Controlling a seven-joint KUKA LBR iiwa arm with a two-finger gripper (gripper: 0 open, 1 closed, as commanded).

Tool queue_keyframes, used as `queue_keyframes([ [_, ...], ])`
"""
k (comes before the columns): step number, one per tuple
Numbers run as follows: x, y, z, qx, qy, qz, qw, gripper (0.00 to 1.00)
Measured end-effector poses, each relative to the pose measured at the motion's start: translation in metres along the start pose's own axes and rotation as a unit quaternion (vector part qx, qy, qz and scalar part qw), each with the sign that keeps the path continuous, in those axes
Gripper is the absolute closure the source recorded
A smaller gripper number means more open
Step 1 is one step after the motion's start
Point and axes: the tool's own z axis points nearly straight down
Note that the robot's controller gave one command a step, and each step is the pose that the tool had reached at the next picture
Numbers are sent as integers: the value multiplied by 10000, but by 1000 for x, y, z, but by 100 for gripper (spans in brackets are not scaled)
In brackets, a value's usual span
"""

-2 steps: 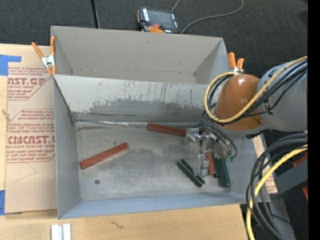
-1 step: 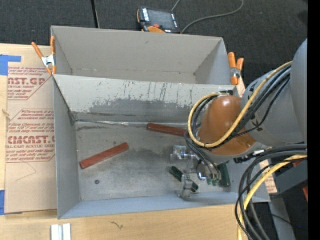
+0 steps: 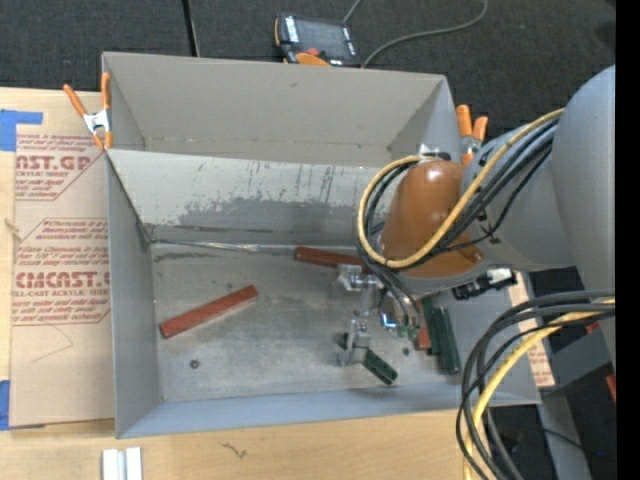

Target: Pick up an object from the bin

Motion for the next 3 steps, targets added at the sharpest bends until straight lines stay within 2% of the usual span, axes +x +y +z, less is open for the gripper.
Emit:
queue_keyframes([
  [1,5,-89,0,22,20,-733,9973,0],
  [2,34,-89,-2,11,-46,-3300,9440,0],
  [3,36,-90,-2,1,-11,-3283,9446,100],
])
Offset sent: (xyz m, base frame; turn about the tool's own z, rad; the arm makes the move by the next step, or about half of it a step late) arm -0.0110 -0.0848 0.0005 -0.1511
